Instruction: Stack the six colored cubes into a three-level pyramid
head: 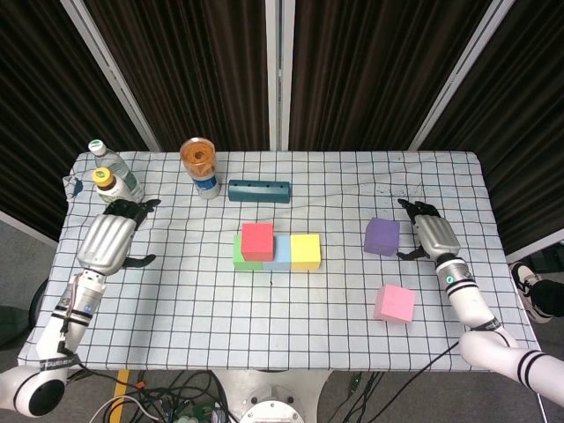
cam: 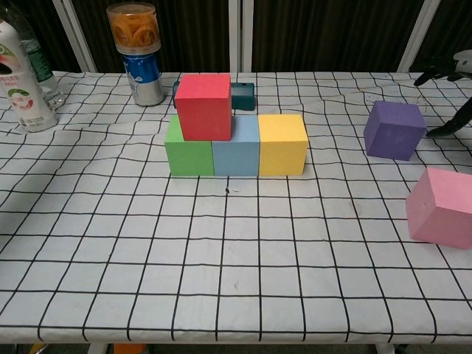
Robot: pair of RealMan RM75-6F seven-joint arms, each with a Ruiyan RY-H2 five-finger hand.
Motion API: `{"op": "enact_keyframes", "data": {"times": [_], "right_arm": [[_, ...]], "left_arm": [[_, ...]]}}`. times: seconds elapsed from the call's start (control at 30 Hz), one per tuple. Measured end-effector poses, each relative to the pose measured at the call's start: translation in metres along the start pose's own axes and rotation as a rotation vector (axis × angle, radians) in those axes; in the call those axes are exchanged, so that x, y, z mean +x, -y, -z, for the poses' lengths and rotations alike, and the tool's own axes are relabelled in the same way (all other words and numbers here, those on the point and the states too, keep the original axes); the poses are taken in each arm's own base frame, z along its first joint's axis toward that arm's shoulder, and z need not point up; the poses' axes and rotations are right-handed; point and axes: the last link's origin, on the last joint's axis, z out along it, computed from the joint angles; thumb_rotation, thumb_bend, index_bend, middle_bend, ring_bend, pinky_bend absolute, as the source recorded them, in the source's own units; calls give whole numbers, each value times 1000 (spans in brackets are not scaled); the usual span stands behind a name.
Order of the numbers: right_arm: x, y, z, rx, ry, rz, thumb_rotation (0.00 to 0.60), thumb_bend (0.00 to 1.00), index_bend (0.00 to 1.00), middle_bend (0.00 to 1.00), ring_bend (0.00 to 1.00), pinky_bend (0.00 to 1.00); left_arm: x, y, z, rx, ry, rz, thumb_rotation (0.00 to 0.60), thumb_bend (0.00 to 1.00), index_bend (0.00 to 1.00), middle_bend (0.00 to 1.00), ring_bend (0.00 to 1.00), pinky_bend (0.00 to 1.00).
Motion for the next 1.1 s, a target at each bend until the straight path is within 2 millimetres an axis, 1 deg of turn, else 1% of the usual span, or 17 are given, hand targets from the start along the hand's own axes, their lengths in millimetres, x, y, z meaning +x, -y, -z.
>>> {"op": "enact_keyframes", "data": {"times": [0.1,0.3,0.37,0.47,0.53,0.63,0.83,0.93,0.97,1.1], "right_arm": [[-7,9,-11,8,18,29,600,118,0,193,0,0],[-16,17,-20,22,33,36,600,144,0,200,0,0],[-18,19,-21,33,32,38,600,169,0,231,0,0],[-18,22,-19,48,26,38,600,200,0,313,0,0],[-15,24,-17,61,24,36,600,202,0,332,0,0],[-5,29,-9,96,13,33,600,201,0,334,0,0],[26,53,16,210,-5,27,600,194,0,329,0,0],[45,71,28,274,-9,30,600,190,0,324,0,0],[51,80,31,305,-7,33,600,189,0,324,0,0],[58,110,28,386,13,63,600,188,0,325,0,0]], "left_arm": [[-1,8,7,5,-14,9,600,89,170,246,242,181],[-7,21,23,19,-13,22,600,89,170,246,242,180],[-8,23,27,21,-10,26,600,89,170,246,242,180],[-9,27,32,26,-8,28,600,90,170,246,241,180],[-8,30,33,36,-13,29,600,90,170,246,241,181],[-7,37,35,51,-20,30,600,89,171,246,241,180],[-7,48,40,86,-21,24,600,90,172,246,242,181],[-8,50,42,90,-22,34,600,89,172,246,241,181],[-8,49,43,88,-22,35,600,89,172,246,241,180],[-12,44,46,64,-19,34,600,89,172,246,242,180]]}}
